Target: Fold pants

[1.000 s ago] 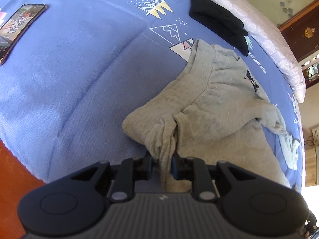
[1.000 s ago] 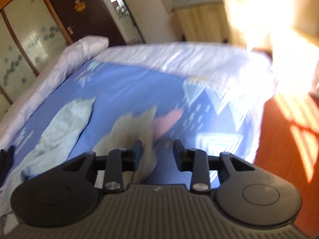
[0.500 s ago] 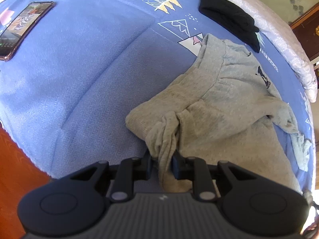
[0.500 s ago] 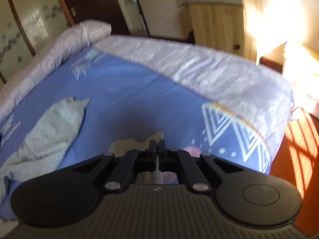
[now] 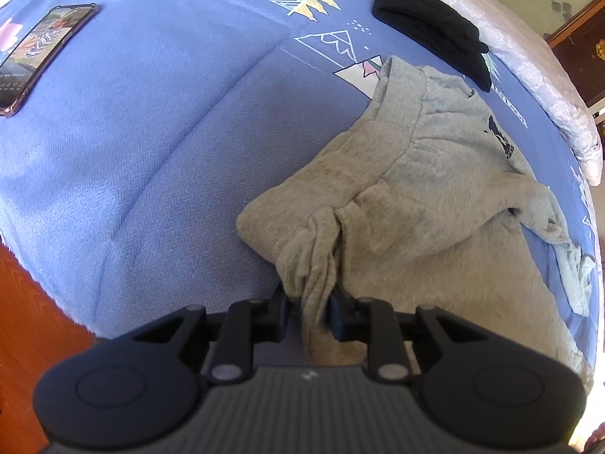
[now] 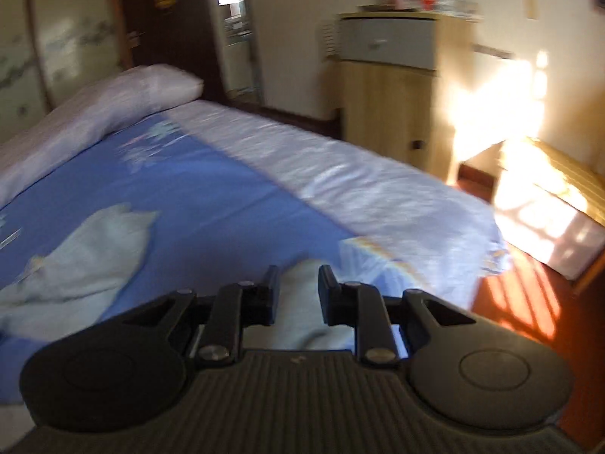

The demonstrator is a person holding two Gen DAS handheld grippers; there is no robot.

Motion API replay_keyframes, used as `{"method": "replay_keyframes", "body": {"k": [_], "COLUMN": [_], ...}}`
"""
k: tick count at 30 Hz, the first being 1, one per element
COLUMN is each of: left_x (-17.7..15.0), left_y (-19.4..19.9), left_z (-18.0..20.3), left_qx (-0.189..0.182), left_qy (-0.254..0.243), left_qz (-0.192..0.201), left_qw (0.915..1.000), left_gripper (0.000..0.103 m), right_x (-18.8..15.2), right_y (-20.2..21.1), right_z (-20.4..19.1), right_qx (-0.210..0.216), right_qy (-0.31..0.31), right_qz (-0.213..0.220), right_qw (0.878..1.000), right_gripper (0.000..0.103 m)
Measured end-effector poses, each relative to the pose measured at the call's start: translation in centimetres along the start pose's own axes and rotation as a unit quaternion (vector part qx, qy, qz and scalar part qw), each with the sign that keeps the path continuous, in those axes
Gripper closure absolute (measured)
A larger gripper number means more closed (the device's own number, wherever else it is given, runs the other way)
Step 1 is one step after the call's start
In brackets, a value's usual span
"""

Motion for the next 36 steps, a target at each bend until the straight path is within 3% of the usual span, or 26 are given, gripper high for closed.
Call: {"method": "replay_keyframes", "body": {"k": [1, 3, 5, 6, 7, 9, 11, 13, 14, 16, 18, 20, 22, 26, 29, 30, 32, 33, 35, 36], "left_x": [-0.1, -0.5, -0.7, -0.8, -0.8, -0.4, 0.4, 1.4, 2.1, 3.6, 5.6, 8.3, 11.1, 16.1, 18.2, 18.7, 18.7, 18.8, 18.5, 18.2], "left_y": [0.1, 0.5, 1.2, 1.8, 2.6, 4.3, 5.9, 7.3, 8.0, 8.6, 8.4, 7.0, 4.5, -2.9, -8.3, -10.2, -12.8, -14.2, -15.4, -15.0], "left_z": [0.0, -0.2, -0.7, -1.0, -1.5, -2.5, -2.8, -2.2, -1.9, -1.5, -0.4, 1.7, 4.3, 9.2, 12.2, 13.2, 14.2, 14.8, 15.5, 15.8], "left_qx": [-0.001, -0.003, -0.003, -0.007, -0.014, -0.036, -0.051, -0.028, -0.031, -0.049, -0.037, -0.021, -0.011, -0.006, 0.01, 0.017, 0.027, 0.038, 0.061, 0.061], "left_qy": [-0.002, -0.005, -0.011, -0.014, -0.015, -0.008, -0.01, -0.037, -0.05, -0.051, -0.062, -0.092, -0.123, -0.173, -0.205, -0.213, -0.223, -0.227, -0.233, -0.247], "left_qz": [0.0, -0.001, -0.003, -0.001, 0.004, 0.015, 0.03, 0.06, 0.072, 0.085, 0.094, 0.108, 0.119, 0.096, 0.076, 0.067, 0.049, 0.036, 0.039, 0.047], "left_qw": [1.0, 1.0, 0.9999, 0.9999, 0.9998, 0.9992, 0.9982, 0.9971, 0.9957, 0.9939, 0.993, 0.9897, 0.9852, 0.9802, 0.9757, 0.9745, 0.9731, 0.9726, 0.9697, 0.9661], "left_gripper": [0.079, 0.076, 0.068, 0.063, 0.058, 0.057, 0.058, 0.052, 0.05, 0.05, 0.049, 0.042, 0.024, 0.022, 0.016, 0.017, 0.028, 0.049, 0.064, 0.082], "right_x": [-0.4, -2.3, -4.4, -5.6, -6.0, -5.1, -2.7, -0.2, 0.9, 2.9, 4.5, 5.5, 6.5, 8.3, 9.3, 9.7, 10.3, 10.3, 9.8, 9.2], "right_y": [-0.5, -1.4, -2.7, -3.2, -3.4, -3.7, -3.3, -3.0, -2.9, -3.0, -3.6, -4.1, -4.7, -6.9, -8.9, -9.9, -11.9, -13.1, -15.6, -17.0], "right_z": [-2.0, -5.5, -8.2, -9.1, -9.6, -9.8, -8.6, -7.5, -7.1, -7.1, -7.4, -7.7, -8.6, -10.6, -12.2, -12.7, -13.7, -14.3, -15.1, -15.5], "right_qx": [0.035, 0.066, 0.064, 0.041, 0.03, 0.014, 0.022, 0.057, 0.071, 0.071, 0.075, 0.079, 0.081, 0.089, 0.083, 0.078, 0.072, 0.067, 0.054, 0.054], "right_qy": [0.027, 0.072, 0.124, 0.152, 0.17, 0.164, 0.116, 0.071, 0.055, 0.045, 0.039, 0.031, 0.023, 0.016, 0.016, 0.015, 0.014, 0.016, 0.007, -0.001], "right_qz": [-0.029, -0.058, -0.082, -0.089, -0.062, -0.055, -0.035, -0.036, -0.033, -0.022, -0.015, -0.015, -0.012, -0.026, -0.048, -0.055, -0.071, -0.082, -0.113, -0.139], "right_qw": [0.999, 0.993, 0.987, 0.983, 0.983, 0.985, 0.992, 0.995, 0.995, 0.996, 0.996, 0.996, 0.996, 0.996, 0.995, 0.995, 0.995, 0.994, 0.992, 0.989], "right_gripper": [0.062, 0.06, 0.071, 0.092, 0.092, 0.092, 0.089, 0.068, 0.064, 0.062, 0.062, 0.062, 0.062, 0.061, 0.059, 0.055, 0.048, 0.043, 0.041, 0.043]}}
Point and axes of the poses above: each gripper's, at about its wrist camera, not at the fingertips, and y roughly against the way its jaws point, z to its right, x to its top, the point moved 1 cm from there along -y, roughly the way its jaws point, and after that the axes turned 5 degrees about -x, right-handed, at the moved point
